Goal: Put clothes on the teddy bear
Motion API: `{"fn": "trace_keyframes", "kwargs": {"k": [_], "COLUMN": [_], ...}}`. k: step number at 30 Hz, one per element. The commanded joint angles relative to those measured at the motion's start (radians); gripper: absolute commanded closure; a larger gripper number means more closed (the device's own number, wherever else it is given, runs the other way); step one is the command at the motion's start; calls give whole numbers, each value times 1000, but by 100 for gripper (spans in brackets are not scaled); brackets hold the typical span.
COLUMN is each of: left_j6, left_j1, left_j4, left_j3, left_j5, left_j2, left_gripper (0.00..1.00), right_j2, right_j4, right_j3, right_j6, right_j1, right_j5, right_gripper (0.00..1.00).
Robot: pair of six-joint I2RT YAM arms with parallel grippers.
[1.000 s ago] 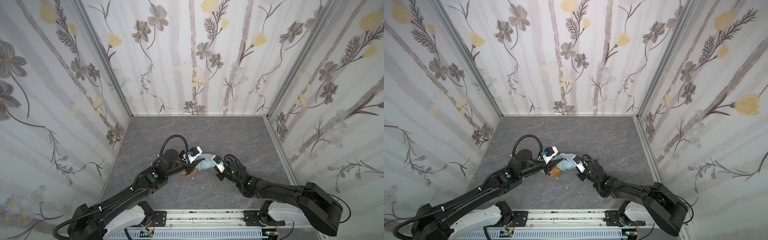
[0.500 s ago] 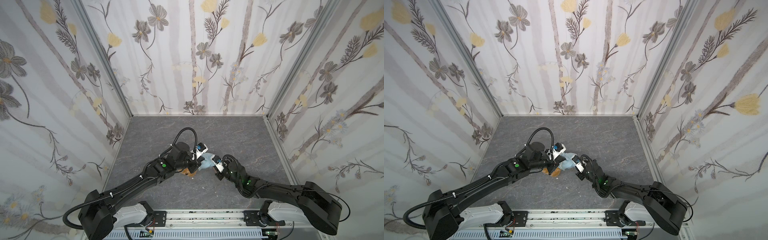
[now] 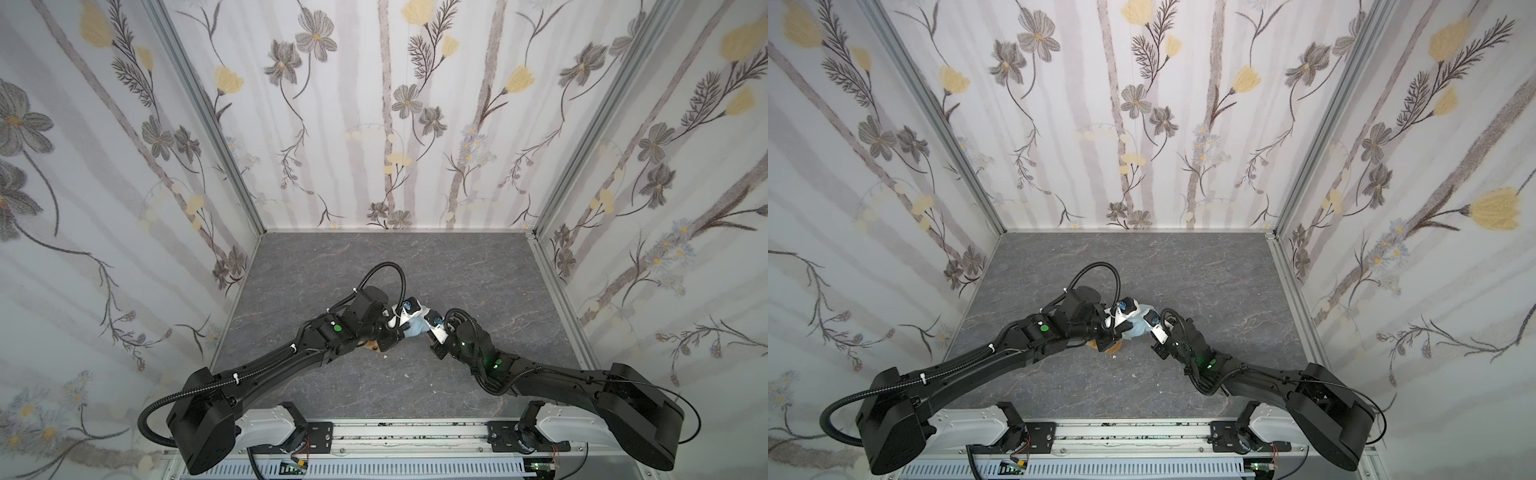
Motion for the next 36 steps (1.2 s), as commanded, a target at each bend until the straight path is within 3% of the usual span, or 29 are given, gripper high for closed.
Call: {"fn": "trace_keyframes", "kwargs": {"k": [1, 9, 16, 21, 28, 36], "left_j6": [42, -13, -8, -43, -133, -146], "left_j1": [-1, 14, 28, 29, 29, 45], "left_j4": [-1, -1, -7, -5, 16, 21], "left_j3": [20, 92, 91, 117, 174, 144], "left_j5": [69, -108, -60, 62, 192, 169], "left_j2": [23, 90, 91, 114, 166, 108], "left_gripper": [80, 85, 83, 77, 76, 76], "right_j2": [-4, -10, -11, -5, -1, -15], "right_j4": [51, 50, 43, 51, 73, 78], "right_j3": [7, 2, 3, 9, -4, -21], "right_j6": [1, -11, -21, -19, -5, -2], "right_j1": [-1, 1, 1, 3, 7, 7], "right_j5": [-14, -24, -17, -18, -13, 1], "right_gripper": [85, 86, 87, 88, 88, 90]}}
